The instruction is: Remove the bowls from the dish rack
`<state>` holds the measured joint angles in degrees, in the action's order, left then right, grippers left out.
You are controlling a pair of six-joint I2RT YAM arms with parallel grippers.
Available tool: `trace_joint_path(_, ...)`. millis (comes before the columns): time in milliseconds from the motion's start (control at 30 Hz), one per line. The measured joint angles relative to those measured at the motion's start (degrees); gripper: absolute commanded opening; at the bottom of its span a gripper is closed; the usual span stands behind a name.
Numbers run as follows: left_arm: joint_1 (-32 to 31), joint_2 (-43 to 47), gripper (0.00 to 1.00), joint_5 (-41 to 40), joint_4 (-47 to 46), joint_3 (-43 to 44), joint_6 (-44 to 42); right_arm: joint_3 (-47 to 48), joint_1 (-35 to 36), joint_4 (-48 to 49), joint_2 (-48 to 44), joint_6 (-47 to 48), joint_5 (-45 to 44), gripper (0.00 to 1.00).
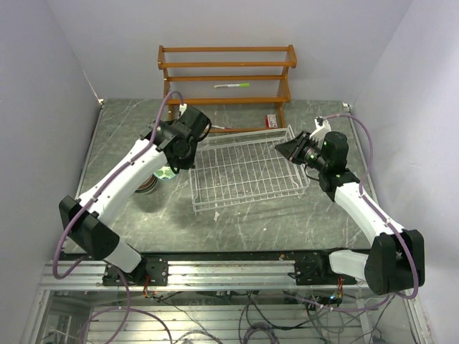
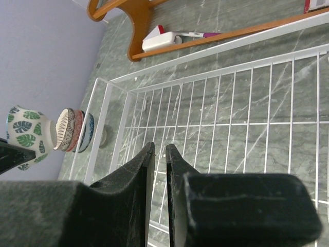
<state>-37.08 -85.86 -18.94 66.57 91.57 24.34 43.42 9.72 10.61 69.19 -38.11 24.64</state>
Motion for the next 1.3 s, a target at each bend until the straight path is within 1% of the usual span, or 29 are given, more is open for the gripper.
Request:
trace_joint_path(200, 2.1, -3.5, 0.07, -4.2, 7.4, 0.8, -1.0, 0.0, 0.0, -1.1, -0.7, 0.7, 0.0, 0.15)
trace_joint_path(500, 8.5, -5.3, 0.07, -5.9, 11.1, 1.8, -4.5, -0.2, 0.0, -1.5, -0.8, 1.1, 0.0, 0.15)
trace_joint_path(800, 12.5, -8.5, 0.07, -7.0, 11.3, 1.8, -5.6, -0.5, 0.0, -1.6, -0.5, 1.4, -0.1, 0.15)
trace_joint_path(1067, 17.9, -10.2, 0.07, -8.0, 10.8, 1.8, -5.7, -0.9, 0.0, -1.9, -0.4, 2.4, -0.7, 0.15)
trace_joint_path(1300, 19.3, -11.3, 0.07, -8.0, 8.5, 0.3, -6.3, -1.7, 0.0, -1.8, 0.4, 2.6, -0.8, 0.14)
